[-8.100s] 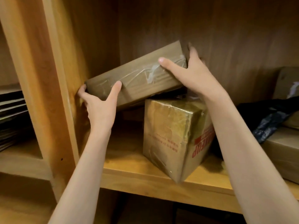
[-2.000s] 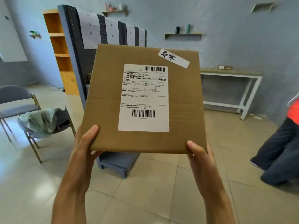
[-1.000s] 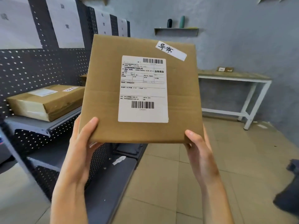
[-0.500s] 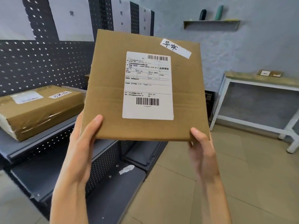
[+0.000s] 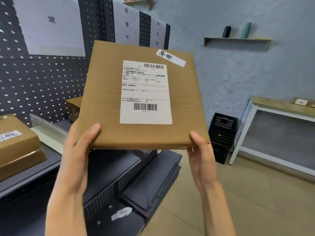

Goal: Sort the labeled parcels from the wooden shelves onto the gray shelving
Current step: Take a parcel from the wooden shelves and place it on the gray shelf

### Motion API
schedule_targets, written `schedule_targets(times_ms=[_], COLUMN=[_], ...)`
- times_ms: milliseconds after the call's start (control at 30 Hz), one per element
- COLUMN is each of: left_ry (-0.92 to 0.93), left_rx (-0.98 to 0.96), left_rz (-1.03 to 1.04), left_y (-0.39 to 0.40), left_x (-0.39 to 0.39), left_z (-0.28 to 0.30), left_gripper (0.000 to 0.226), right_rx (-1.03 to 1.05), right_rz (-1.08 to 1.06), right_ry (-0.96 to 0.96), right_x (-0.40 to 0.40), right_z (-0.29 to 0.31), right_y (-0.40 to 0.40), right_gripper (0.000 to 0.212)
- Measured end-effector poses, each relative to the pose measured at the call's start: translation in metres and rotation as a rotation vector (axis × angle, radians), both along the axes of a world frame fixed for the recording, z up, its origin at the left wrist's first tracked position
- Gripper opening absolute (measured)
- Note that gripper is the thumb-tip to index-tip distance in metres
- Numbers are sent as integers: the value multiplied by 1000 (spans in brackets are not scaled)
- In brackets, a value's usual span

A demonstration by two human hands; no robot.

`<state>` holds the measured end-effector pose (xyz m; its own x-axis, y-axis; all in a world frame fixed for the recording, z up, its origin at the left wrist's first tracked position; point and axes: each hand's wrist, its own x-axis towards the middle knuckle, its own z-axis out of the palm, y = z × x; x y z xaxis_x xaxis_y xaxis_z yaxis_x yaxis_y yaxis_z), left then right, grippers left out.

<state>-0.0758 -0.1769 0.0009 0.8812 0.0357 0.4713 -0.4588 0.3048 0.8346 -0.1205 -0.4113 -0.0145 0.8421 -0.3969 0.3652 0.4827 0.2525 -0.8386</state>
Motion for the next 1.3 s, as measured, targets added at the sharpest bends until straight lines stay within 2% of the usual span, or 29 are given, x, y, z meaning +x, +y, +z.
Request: schedule_targets(times_ms=[67, 233, 467, 633, 767, 1000, 1167, 1300], left_ry=[7, 80, 98, 114, 124, 167, 176, 205], left_rx=[36, 44, -11, -17, -22, -47, -70, -68], left_rz=[25, 187, 466, 622, 710, 837, 861, 863], left_y=[-7, -20, -51, -77, -84, -75, -62, -50], left_x=[15, 51, 92, 109, 119, 152, 179, 198], left_z=[-2, -3, 0, 6, 11, 10, 14, 16], left_gripper=[69, 76, 73, 69, 76, 69, 64, 67], right_rx=[28, 64, 59, 4, -10, -54, -107, -127], right_rz=[26, 172, 443, 601, 683, 739, 737, 769], right_ry=[9, 18, 25, 29, 37, 73, 72, 86], right_x=[28, 106, 206, 256, 286, 334, 363, 384], right_z=[-2, -10, -2, 8, 9, 11, 17, 21], right_y=[-11, -24, -44, -56, -50, -29, -13, -2], right_gripper=[89, 86, 92, 106, 115, 117, 108, 85])
